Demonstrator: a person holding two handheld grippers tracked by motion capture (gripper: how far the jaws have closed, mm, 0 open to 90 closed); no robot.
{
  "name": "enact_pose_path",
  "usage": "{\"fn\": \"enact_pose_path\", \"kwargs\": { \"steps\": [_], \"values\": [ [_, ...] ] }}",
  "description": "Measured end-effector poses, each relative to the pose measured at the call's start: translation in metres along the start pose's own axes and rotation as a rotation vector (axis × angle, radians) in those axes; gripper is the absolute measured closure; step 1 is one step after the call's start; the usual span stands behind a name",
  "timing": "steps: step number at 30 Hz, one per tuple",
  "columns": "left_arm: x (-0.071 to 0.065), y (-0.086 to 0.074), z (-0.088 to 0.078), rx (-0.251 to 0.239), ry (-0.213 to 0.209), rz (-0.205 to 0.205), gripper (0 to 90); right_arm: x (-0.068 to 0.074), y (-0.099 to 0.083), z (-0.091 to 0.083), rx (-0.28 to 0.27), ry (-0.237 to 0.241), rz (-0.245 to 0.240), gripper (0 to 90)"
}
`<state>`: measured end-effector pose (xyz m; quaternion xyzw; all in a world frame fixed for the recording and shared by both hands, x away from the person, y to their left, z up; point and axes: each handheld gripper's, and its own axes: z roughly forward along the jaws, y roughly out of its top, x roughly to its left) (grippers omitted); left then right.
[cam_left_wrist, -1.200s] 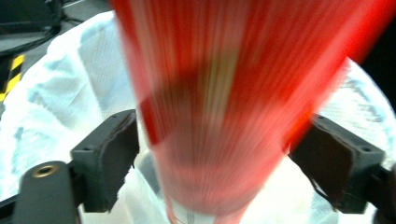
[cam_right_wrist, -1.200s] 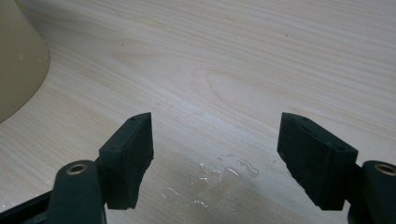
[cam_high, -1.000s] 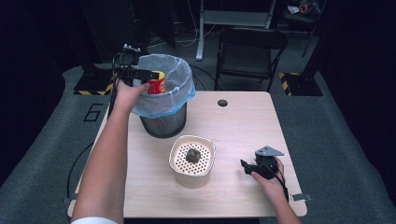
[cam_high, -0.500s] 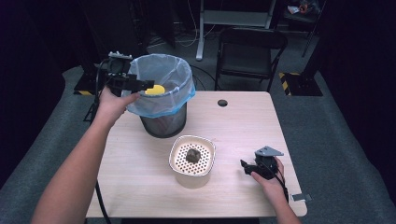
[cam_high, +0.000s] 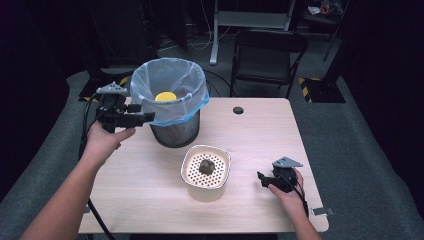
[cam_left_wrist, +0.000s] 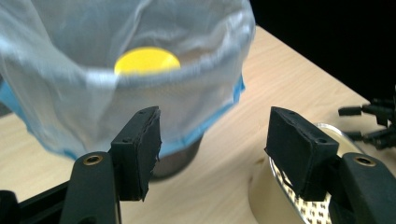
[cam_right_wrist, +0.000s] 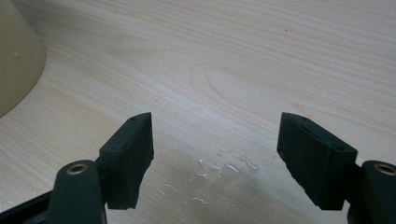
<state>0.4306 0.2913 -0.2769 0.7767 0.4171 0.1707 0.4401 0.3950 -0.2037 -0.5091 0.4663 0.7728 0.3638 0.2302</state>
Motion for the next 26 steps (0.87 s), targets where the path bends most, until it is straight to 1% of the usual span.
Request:
{"fn": "enact_pose_path", "kwargs": {
  "steps": [2, 4, 7, 9, 11, 13, 14, 15, 17, 18, 19, 20, 21, 23, 24, 26],
  "values": [
    [0.002, -0.011, 0.000, 0.004, -0.008, -0.013, 37.0, 0.001, 0.000, 0.000, 0.001, 0.001, 0.009, 26.7],
    [0.003, -0.023, 0.002, 0.002, -0.002, -0.019, 37.8, 0.001, 0.000, 0.001, 0.004, -0.010, 0.009, 26.7],
    [0.005, -0.039, 0.006, 0.008, 0.008, -0.015, 39.1, 0.001, -0.001, 0.001, 0.005, -0.006, 0.021, 26.7],
    [0.007, -0.049, 0.009, 0.021, 0.011, -0.023, 39.5, 0.002, -0.001, 0.001, 0.006, -0.006, 0.021, 26.7],
    [0.009, -0.059, 0.012, 0.027, 0.012, -0.035, 39.7, 0.001, -0.001, 0.000, 0.008, -0.007, 0.002, 26.6],
    [0.012, -0.068, 0.014, 0.027, 0.016, -0.047, 39.7, 0.001, -0.001, 0.000, 0.009, -0.007, 0.007, 26.6],
    [0.013, -0.072, 0.015, 0.024, 0.015, -0.055, 39.7, 0.002, -0.001, 0.001, 0.005, -0.006, 0.022, 26.7],
    [0.015, -0.077, 0.017, 0.022, 0.019, -0.060, 39.7, 0.002, -0.001, 0.001, 0.008, -0.007, 0.025, 26.7],
    [0.017, -0.086, 0.019, 0.019, 0.029, -0.067, 39.7, 0.002, -0.001, 0.002, 0.009, -0.003, 0.024, 26.7],
    [0.018, -0.091, 0.020, 0.015, 0.032, -0.067, 39.7, 0.001, -0.001, 0.001, 0.012, -0.001, 0.014, 26.7],
    [0.019, -0.096, 0.022, 0.009, 0.036, -0.071, 39.7, 0.002, -0.001, 0.002, 0.009, -0.006, 0.024, 26.7],
    [0.020, -0.101, 0.023, 0.007, 0.038, -0.074, 39.6, 0.002, -0.001, 0.002, 0.010, -0.005, 0.022, 26.7],
    [0.020, -0.107, 0.024, -0.008, 0.051, -0.078, 39.4, 0.002, -0.001, 0.002, 0.010, -0.005, 0.023, 26.7],
    [0.023, -0.118, 0.027, -0.019, 0.060, -0.074, 38.2, 0.002, -0.002, 0.002, 0.010, -0.007, 0.021, 26.6],
    [0.024, -0.125, 0.028, -0.028, 0.073, -0.075, 37.3, 0.001, -0.002, 0.002, 0.012, -0.004, 0.015, 26.7],
    [0.027, -0.138, 0.030, -0.038, 0.092, -0.078, 34.7, 0.000, -0.002, 0.001, 0.016, -0.010, 0.021, 26.6]
  ]
}}
